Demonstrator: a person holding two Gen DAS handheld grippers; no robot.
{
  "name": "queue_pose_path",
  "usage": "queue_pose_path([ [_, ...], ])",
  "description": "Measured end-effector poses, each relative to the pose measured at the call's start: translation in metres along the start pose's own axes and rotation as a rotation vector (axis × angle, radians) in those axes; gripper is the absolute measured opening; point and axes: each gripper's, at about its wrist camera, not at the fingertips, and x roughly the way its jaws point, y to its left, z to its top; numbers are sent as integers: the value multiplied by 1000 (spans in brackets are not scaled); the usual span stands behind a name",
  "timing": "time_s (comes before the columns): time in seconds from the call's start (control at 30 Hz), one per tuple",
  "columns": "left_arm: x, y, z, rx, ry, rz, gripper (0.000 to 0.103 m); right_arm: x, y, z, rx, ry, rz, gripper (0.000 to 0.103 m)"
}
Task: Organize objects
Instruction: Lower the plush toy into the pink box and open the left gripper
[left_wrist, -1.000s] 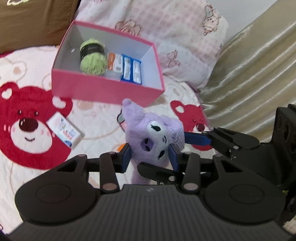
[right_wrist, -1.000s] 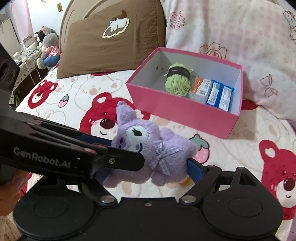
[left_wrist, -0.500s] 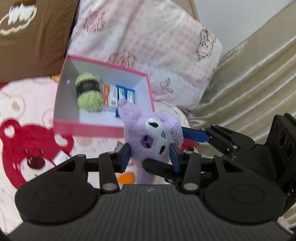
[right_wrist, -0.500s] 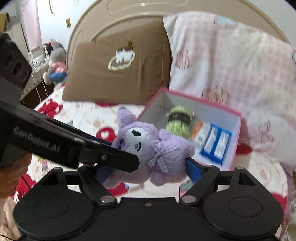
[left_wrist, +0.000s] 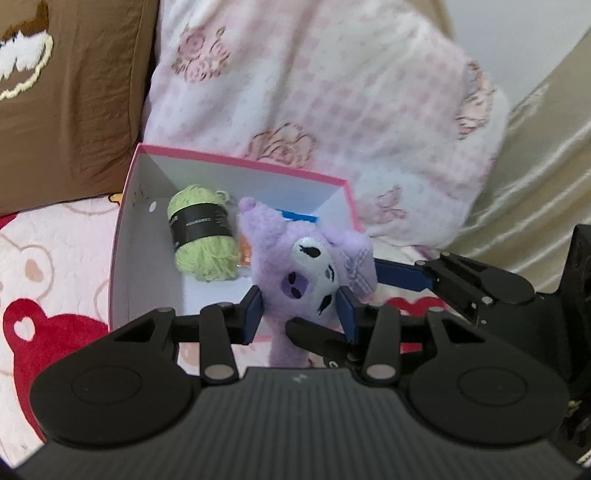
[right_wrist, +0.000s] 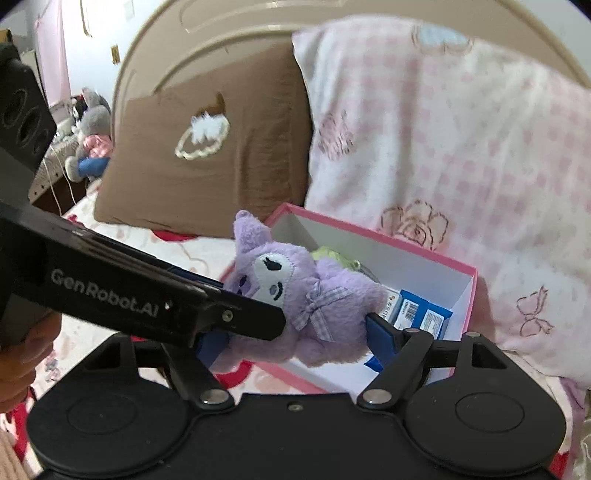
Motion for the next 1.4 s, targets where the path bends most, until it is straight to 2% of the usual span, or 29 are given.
queue_pose_path([
  [0.27, 67, 26, 5, -36, 47, 29, 41, 70, -43, -7, 86, 99, 78, 84],
  [0.33, 79, 29, 4, -39, 58, 32, 41, 82, -50, -13, 98, 97, 85, 85],
  [0.5, 100, 44, 0, -64, 79, 6, 40, 108, -64, -20, 143, 150, 112, 85],
  [0.63, 111, 47, -2, -27, 112, -13, 39, 119, -63, -26, 108, 162, 66, 85],
  [0.77, 120, 50, -3, -33, 93, -12, 39, 124, -60, -33, 95, 156, 26, 83],
  [0.97, 136, 55, -10, -42, 121, 18, 39, 145, -65, -36, 72, 202, 24, 83],
  [1.07, 139, 57, -14, -44, 128, 23, 39, 149, -61, -39, 40, 211, 12, 85],
  [1.3, 148, 54, -17, -45, 129, 39, 39, 148, -68, -39, 55, 242, -5, 86],
  [1.4, 151, 49, -18, -18, 116, 63, 40, 143, -68, -41, 62, 233, -7, 81],
])
